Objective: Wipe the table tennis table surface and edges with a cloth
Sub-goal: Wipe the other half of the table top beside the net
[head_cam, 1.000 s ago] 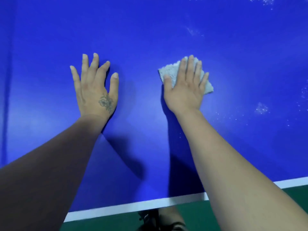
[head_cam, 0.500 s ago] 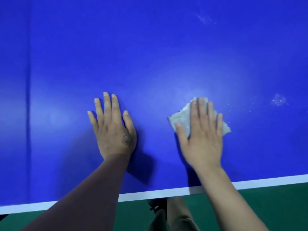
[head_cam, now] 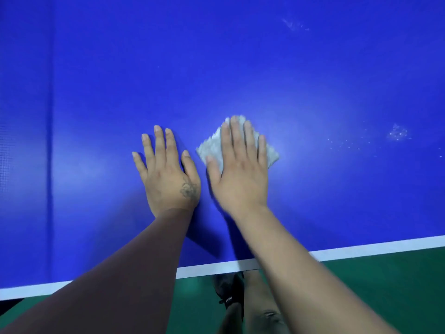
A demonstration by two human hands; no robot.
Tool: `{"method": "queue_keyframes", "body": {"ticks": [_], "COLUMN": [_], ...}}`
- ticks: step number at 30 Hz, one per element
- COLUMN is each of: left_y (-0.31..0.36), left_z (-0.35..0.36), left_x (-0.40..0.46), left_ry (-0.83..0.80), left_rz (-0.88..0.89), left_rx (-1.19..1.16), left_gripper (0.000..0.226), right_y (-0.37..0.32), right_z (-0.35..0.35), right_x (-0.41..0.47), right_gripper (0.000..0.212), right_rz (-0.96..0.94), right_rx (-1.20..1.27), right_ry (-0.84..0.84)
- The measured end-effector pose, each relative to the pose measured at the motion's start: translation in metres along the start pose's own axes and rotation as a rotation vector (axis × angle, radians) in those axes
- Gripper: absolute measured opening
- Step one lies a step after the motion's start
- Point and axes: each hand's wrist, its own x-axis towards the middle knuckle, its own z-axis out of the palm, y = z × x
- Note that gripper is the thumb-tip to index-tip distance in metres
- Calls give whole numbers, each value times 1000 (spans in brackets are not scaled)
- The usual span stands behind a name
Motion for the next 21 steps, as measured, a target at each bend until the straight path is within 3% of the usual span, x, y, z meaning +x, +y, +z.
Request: {"method": "queue_keyframes", "body": {"ticks": [6,10,13,17,21], "left_y": [0,1,0,0,1], "left_z": [-1,-2,-2,-3,-3], "left_x": [-2,-1,-2,-1,-1], "left_ry": [0,-26,-32,-39,-47], "left_rz": [4,-3,-4,-16,-12], "left_rx": [15,19,14,28,27], "left_gripper": [61,62,62,63,63], "right_y": [34,88,110,87,39], "right_z": [-7,-23,-24,-16,-8], "right_x": [-100,-131,-110,-52,-42], "right_gripper": [73,75,74,76,77], "right_rz": [-79,35,204,373,219], "right_rx": [-3,-34,-68,-30,-16], "right_ry": [-68,-77,-37,5,-10]}}
